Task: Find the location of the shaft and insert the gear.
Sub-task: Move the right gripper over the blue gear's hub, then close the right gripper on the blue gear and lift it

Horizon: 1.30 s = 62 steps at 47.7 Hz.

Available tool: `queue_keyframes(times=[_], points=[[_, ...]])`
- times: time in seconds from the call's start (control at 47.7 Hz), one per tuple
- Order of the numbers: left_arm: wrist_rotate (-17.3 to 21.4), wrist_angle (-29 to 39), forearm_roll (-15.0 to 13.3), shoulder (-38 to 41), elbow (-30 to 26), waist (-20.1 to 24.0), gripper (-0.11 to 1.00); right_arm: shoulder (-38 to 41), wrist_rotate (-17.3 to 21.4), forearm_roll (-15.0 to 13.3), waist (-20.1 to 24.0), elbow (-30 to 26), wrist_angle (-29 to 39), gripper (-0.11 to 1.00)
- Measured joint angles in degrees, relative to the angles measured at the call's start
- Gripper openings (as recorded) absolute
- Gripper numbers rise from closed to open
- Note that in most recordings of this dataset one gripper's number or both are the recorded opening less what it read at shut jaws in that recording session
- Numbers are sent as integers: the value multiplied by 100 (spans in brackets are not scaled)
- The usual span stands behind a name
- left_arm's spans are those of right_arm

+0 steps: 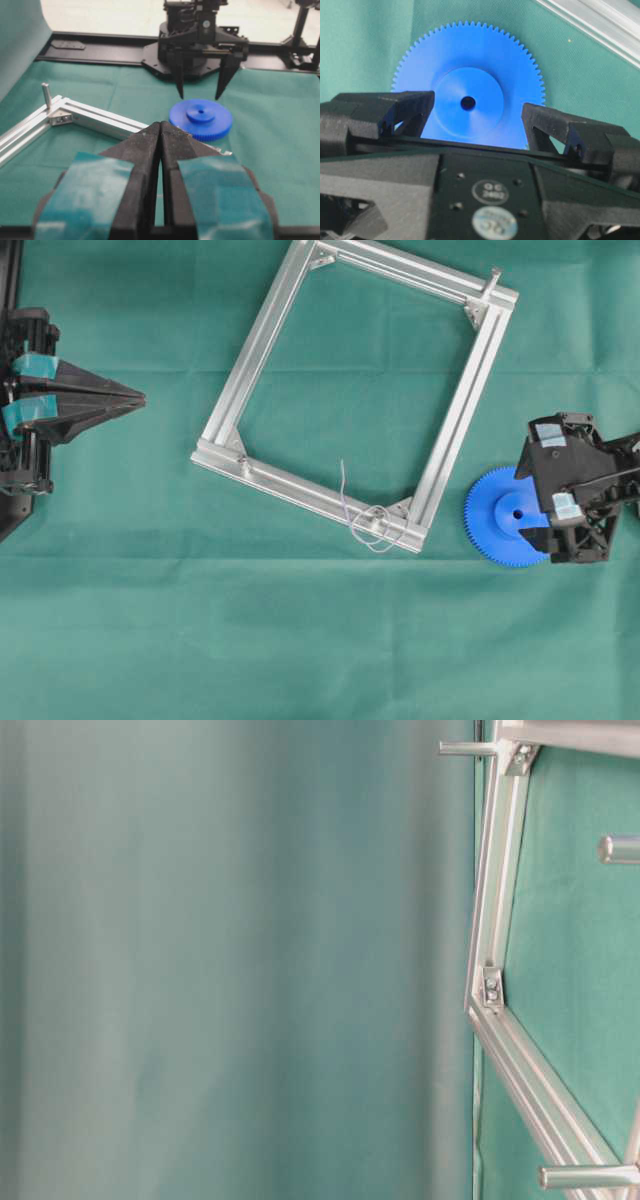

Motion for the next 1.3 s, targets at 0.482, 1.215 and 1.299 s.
queue_keyframes(times=[0.482,1.215,1.299], points=[[-9,-9,0,0,0,0,0,334,606,-18,272,466,-853,93],[-26,0,0,0,0,0,0,712,633,-35,255,466,-1151,93],[-26,9,0,0,0,0,0,712,633,-35,264,457,-1063,92]])
